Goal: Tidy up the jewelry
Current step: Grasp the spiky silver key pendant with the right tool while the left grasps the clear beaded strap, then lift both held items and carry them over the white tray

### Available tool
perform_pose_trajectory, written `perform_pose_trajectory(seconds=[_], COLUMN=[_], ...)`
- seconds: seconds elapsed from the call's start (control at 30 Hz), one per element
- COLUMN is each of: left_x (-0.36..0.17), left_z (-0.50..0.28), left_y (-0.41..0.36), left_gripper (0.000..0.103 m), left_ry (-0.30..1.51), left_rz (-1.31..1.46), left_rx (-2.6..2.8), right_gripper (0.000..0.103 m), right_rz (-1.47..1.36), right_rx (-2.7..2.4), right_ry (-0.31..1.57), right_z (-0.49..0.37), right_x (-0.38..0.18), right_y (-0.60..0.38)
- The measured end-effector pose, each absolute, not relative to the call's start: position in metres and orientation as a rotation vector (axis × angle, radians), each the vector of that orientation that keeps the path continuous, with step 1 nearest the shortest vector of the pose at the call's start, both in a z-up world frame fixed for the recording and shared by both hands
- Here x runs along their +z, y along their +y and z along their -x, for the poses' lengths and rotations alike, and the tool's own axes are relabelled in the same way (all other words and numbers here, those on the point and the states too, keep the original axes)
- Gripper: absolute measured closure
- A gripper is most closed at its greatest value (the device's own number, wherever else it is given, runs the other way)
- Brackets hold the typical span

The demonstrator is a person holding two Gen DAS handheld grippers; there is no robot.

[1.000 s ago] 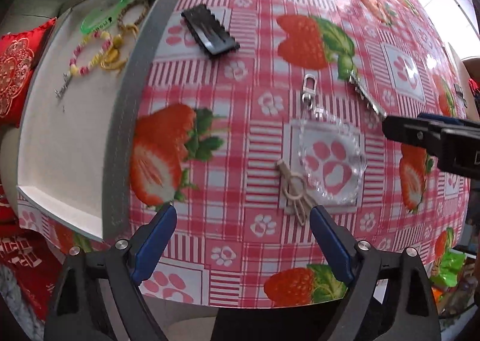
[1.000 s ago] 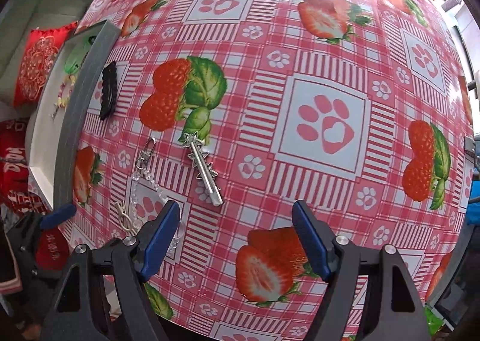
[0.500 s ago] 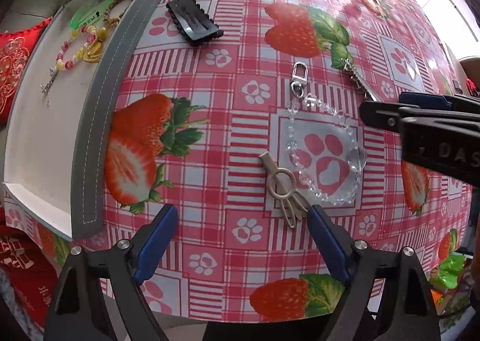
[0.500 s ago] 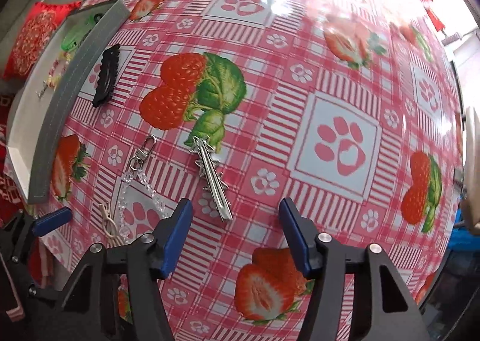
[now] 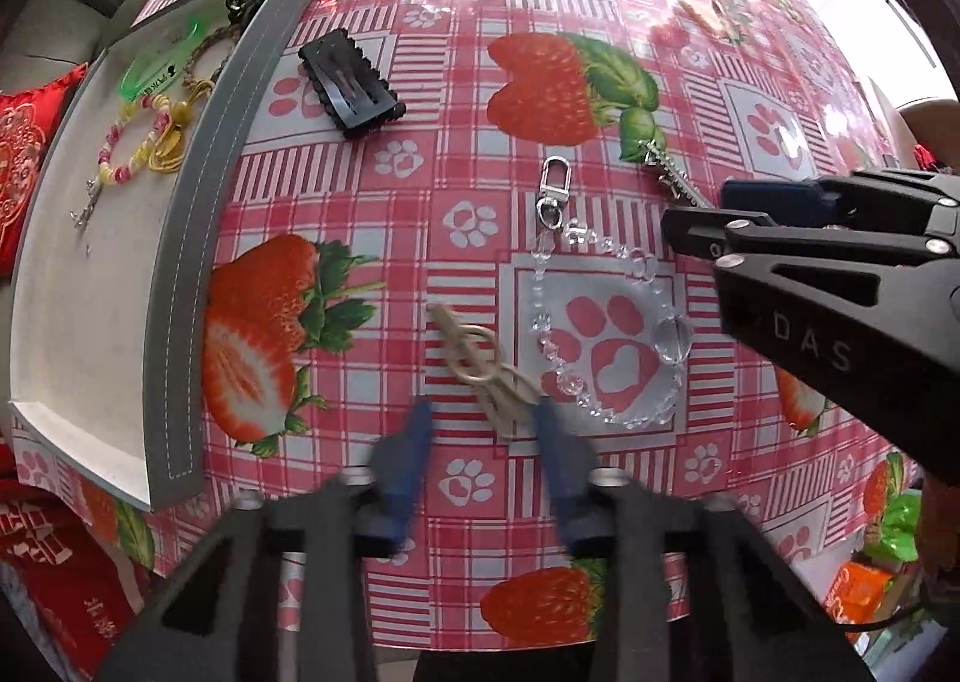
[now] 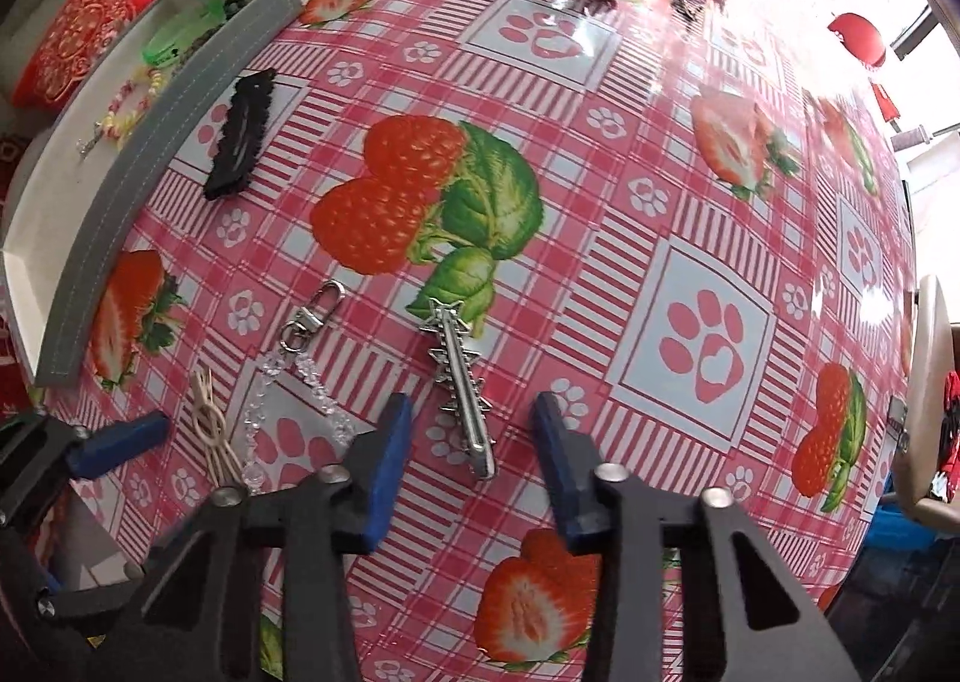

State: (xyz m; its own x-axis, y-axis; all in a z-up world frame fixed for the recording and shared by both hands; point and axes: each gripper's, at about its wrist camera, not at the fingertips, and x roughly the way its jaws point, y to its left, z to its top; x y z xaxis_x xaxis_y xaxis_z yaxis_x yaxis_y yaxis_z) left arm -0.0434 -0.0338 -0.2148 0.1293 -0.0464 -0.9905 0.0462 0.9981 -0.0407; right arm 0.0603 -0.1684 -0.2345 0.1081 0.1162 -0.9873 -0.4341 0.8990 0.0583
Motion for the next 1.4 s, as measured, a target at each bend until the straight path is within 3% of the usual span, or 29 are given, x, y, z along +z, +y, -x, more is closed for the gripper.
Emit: perform_pose_trajectory(seconds=[0.03,0.2,1.07,1.1,1.13,1.17,1.4], left_x=[-0.211,-0.204,-0.183,-0.182,-0.181,-0.178,-0.179], left_z=[0.043,0.038,0.006,0.004,0.000,-0.003,-0.017], left_y=[-0.033,-0.015,0.002,0.000,-0.002,-0.004,-0.015], left_gripper=[0.085,0.096,0.095,0.077,0.051,0.000,0.000], left_ry=[1.442,1.456,1.411,1.408,1.405,1.400,1.347], left_rz=[0.012,0.117,0.122,0.116,0.114,0.102,0.021], left_rx=[-0.073,-0.095,-0.040,-0.045,-0.048,-0.038,-0.023], right_gripper=[0.084,0.084,0.084,0.084,0.084,0.084,0.084], right_rz=[0.272,0.204,-0.059,-0.061,-0.063,-0.066,-0.088], right_rx=[0.413,0.417,0.417,0.416,0.414,0.412,0.394], right_ry=[1.408,1.422,1.458,1.458,1.458,1.458,1.454], right_z=[-0.060,-0.063,-0.077,-0.077,-0.077,-0.078,-0.080], right_x=[-0.234,-0.232,-0.217,-0.216,-0.215,-0.215,-0.212], right_y=[-0.166,-0.176,-0.229,-0.229,-0.232,-0.233,-0.241])
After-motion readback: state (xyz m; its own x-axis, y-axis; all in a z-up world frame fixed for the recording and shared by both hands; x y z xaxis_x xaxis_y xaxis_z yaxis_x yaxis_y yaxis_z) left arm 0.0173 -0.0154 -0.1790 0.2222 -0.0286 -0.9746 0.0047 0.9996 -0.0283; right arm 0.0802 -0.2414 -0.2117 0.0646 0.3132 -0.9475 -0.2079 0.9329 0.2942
